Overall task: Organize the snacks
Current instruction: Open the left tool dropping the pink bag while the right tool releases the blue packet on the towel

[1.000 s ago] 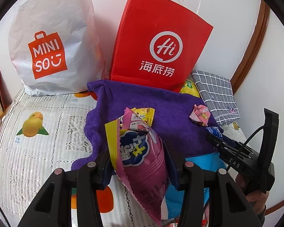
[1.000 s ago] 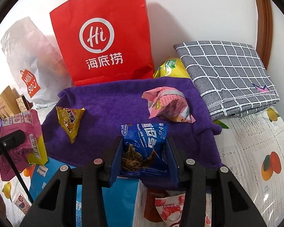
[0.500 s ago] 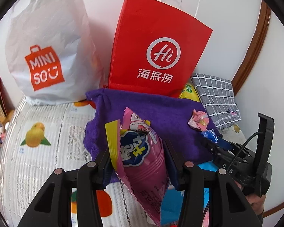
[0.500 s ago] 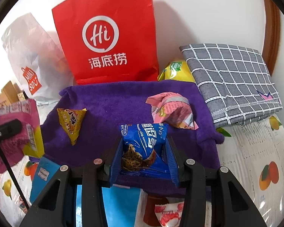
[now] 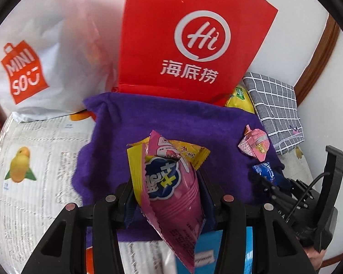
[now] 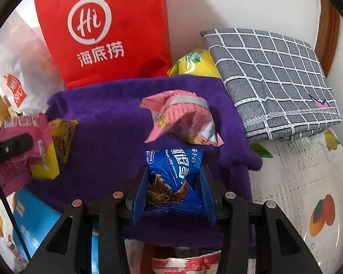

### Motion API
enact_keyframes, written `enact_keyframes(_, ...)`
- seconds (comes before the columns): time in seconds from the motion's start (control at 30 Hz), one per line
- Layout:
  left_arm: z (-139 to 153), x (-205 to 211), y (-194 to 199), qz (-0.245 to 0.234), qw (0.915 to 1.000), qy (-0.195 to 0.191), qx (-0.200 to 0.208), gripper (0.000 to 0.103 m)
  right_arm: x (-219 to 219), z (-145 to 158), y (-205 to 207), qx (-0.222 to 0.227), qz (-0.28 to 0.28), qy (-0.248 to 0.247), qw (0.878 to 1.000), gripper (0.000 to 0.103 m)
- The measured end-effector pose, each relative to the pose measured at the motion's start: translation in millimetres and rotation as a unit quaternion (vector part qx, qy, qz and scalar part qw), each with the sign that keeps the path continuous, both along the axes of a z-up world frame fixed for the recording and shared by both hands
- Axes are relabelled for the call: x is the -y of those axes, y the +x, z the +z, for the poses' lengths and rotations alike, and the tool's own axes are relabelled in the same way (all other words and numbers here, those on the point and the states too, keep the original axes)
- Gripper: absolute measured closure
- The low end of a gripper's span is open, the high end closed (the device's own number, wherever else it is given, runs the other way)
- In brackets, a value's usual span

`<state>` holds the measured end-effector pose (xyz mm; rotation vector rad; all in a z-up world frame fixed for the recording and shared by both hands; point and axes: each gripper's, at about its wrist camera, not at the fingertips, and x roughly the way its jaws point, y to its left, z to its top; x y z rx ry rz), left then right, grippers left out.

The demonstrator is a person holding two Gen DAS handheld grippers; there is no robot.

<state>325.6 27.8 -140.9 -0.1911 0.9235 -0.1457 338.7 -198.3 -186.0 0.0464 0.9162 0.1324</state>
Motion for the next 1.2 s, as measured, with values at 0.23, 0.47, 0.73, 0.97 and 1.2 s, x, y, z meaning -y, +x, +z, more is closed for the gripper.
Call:
enact_keyframes(0.23,-6,13,13,-0.01,0.9999,0.002,-0.005,0.057,3,-5,3,0.002,-0.007,0.012,1.0,0.059)
enact_keyframes(0.47,-13,12,20,-0.02,0.9991,-0.027,-0.026,0.056,2,-11,5,-0.006,-0.003,0.023,1.0,0.058)
enact_keyframes(0.73,-14,9,20,-0.028,0.9985,-0.039,-0.025,0.052,4,-3,0,0.012,0.01,0.037,0.999,0.043)
enact_keyframes(0.97,2,-4,9,0.012,0.9999,0.007,-0.003,0.028,11,15,-14,0.035,0.002,0.051,0.998,0.038)
enact_keyframes(1.2,16,-9,-7,0.032,0.9944,0.097,0.029,0.028,10,34,-32,0.052,0.007,0.074,0.996,0.038)
